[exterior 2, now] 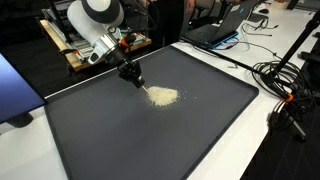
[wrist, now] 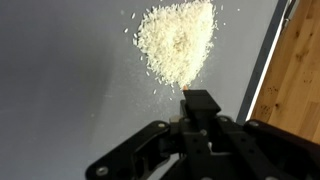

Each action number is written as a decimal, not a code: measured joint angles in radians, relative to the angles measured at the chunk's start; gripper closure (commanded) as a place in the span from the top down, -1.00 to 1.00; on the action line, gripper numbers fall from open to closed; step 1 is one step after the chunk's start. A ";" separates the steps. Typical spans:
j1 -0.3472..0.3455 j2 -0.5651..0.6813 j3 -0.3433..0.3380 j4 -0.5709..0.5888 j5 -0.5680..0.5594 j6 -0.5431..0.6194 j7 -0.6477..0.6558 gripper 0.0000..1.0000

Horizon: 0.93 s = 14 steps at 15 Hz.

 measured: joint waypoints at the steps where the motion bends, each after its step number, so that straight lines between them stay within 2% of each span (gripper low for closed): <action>1: 0.014 -0.005 0.000 -0.003 0.031 0.027 -0.006 -0.94; 4: 0.043 -0.023 0.010 -0.012 0.097 0.089 -0.023 -0.94; 8: 0.065 -0.031 0.018 -0.013 0.119 0.128 -0.026 -0.94; 11: 0.067 -0.034 0.017 -0.013 0.115 0.153 -0.026 -0.94; 14: 0.062 -0.046 0.010 -0.014 0.043 0.153 -0.003 -0.94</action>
